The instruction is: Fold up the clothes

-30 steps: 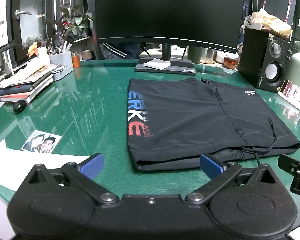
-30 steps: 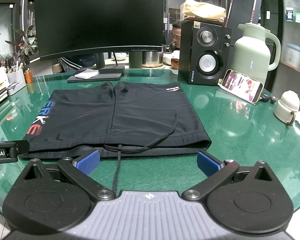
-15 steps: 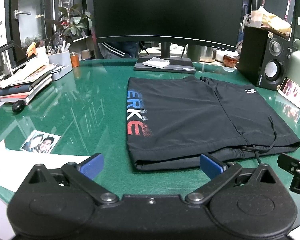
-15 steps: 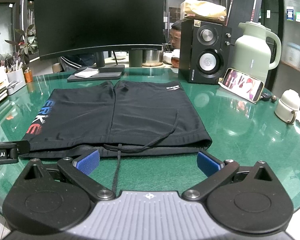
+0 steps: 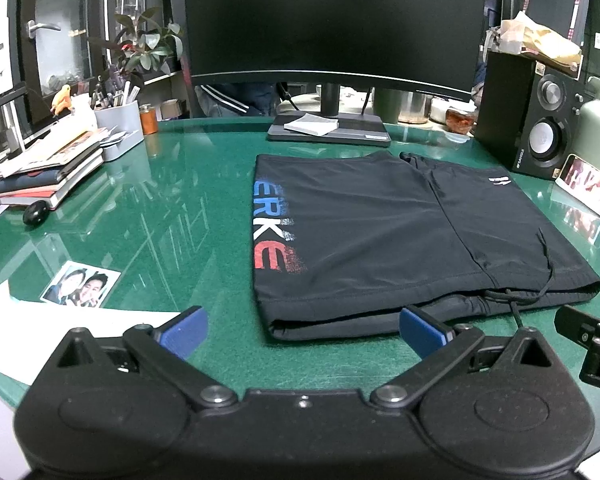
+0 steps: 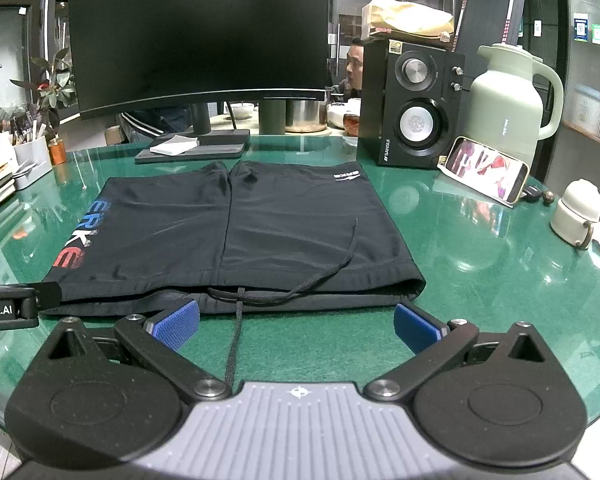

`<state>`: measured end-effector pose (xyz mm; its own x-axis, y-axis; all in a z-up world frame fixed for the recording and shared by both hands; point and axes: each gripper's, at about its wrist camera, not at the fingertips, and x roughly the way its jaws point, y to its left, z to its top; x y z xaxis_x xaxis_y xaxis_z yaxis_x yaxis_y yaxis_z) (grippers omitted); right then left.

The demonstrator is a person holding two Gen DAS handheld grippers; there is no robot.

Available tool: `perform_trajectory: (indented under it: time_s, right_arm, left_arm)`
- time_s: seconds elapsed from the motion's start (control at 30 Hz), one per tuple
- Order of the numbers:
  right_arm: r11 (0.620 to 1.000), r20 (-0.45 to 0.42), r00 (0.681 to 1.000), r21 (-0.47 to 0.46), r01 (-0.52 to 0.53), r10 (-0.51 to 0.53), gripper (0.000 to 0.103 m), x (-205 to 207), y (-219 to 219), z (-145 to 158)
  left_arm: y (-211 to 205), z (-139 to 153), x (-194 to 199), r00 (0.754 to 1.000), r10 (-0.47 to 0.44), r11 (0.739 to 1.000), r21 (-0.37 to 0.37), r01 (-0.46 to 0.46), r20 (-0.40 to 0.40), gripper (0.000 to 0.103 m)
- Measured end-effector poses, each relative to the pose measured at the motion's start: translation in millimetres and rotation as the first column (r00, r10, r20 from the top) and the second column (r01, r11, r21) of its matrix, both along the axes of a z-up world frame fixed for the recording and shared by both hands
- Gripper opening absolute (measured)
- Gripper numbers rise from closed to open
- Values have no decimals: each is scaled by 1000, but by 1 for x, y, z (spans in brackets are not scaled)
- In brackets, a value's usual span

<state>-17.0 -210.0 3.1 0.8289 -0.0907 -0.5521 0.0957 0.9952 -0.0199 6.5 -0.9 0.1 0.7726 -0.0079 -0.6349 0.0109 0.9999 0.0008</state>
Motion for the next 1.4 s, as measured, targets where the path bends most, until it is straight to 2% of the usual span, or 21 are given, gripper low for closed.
perform_trajectory:
  time_s: [1.4]
  right_arm:
    - [1000, -7, 1000, -2, -5, 5, 103, 1, 1, -1]
  left_arm:
    - [-1, -4, 0, 1000, -8, 1000, 14, 8, -4, 103]
